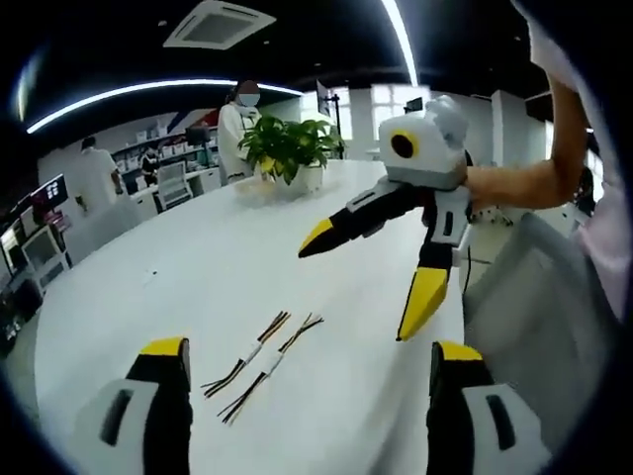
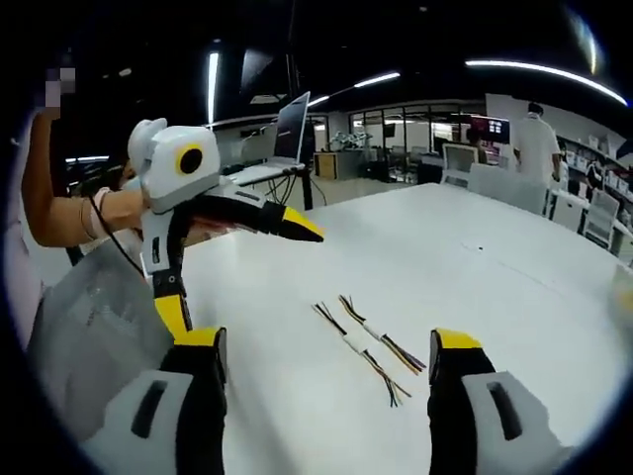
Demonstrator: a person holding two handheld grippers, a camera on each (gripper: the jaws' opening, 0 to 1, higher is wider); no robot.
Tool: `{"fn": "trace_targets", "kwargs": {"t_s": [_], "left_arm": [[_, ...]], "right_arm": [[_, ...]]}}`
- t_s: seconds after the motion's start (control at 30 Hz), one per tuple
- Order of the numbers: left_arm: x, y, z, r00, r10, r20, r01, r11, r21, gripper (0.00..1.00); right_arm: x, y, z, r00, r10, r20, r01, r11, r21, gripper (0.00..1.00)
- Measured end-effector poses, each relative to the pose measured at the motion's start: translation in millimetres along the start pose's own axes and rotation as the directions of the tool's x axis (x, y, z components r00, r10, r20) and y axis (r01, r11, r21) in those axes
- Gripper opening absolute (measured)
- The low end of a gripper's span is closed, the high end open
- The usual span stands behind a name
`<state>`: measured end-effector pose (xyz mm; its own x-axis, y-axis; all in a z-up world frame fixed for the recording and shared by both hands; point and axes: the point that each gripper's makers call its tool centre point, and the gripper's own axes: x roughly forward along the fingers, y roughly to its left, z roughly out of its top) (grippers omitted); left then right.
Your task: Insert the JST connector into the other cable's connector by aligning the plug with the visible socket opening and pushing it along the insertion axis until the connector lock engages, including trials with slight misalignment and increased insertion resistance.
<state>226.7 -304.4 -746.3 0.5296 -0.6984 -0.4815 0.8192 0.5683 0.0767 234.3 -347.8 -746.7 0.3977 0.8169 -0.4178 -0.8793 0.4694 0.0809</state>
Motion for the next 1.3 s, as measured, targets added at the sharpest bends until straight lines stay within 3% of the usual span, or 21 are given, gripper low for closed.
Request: {"fn": "trace_targets", "kwargs": {"t_s": [0.17, 0.7, 1.0, 1.13, 1.3], "left_arm": [[-12.2, -2.3, -3.2, 1.000, 0.029, -0.011, -0.029, 1.000, -0.007, 0.99], [-60.0, -6.2, 1.8, 0.988, 0.148, 0.033, -0.144, 0.984, -0.103, 0.99], [-69.0, -16.7, -6.8, 0.985, 0.173, -0.011, -0.173, 0.975, -0.139, 0.99], [-71.0, -17.5, -22.8, 0.974, 0.204, -0.095, -0.214, 0.970, -0.117, 0.92], [-75.0, -21.6, -25.8, 0.975, 0.195, -0.102, -0.211, 0.963, -0.170, 0.95]], "right_arm": [[-8.2, 5.0, 0.7, 1.000, -0.024, 0.010, 0.024, 1.000, 0.018, 0.99], [-39.6, 20.7, 4.2, 0.998, -0.060, 0.000, 0.060, 0.996, 0.065, 1.00], [-52.2, 26.1, 6.6, 0.997, -0.078, -0.005, 0.078, 0.995, 0.062, 1.00], [-56.5, 26.3, 5.0, 0.996, -0.089, -0.014, 0.090, 0.993, 0.082, 1.00], [-59.0, 32.0, 2.5, 0.997, -0.075, -0.035, 0.078, 0.992, 0.098, 1.00]]}}
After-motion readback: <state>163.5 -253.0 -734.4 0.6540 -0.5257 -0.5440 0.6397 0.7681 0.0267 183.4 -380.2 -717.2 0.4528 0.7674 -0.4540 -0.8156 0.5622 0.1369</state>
